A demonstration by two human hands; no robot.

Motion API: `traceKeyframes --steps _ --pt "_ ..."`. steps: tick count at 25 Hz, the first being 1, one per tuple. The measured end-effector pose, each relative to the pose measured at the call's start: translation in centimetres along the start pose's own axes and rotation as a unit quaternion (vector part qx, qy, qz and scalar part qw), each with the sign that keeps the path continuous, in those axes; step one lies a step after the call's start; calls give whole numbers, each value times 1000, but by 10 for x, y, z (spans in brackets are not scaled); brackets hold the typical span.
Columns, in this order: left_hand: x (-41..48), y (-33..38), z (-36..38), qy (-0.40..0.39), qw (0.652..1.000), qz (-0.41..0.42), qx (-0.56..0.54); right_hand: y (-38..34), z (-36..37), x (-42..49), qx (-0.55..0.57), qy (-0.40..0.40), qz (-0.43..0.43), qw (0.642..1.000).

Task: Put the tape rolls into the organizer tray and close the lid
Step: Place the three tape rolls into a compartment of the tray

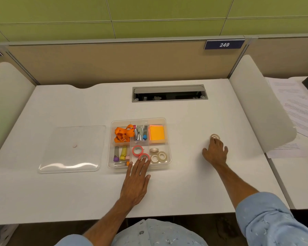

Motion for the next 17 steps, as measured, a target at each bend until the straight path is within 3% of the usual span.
traceKeyframes --steps 8,14,17 --pt "0 3 0 6 1000 -9 -1 -29 8 -44 -21 124 -71 990" --pt "1 1 2 -3 1000 -6 -5 -53 13 -65 23 111 -116 987" --pt "1 1 2 -6 1000 -7 -2 -74 8 -78 99 123 -152 976"
Point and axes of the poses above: each hand's wrist, its own x-axis towards the middle knuckle, its own z-axis out of the palm, y = z × x, the point moved 8 cm from there along x, towards the middle knuckle, and after that the axes turned 15 degrees about -y, right-handed, at the moved point
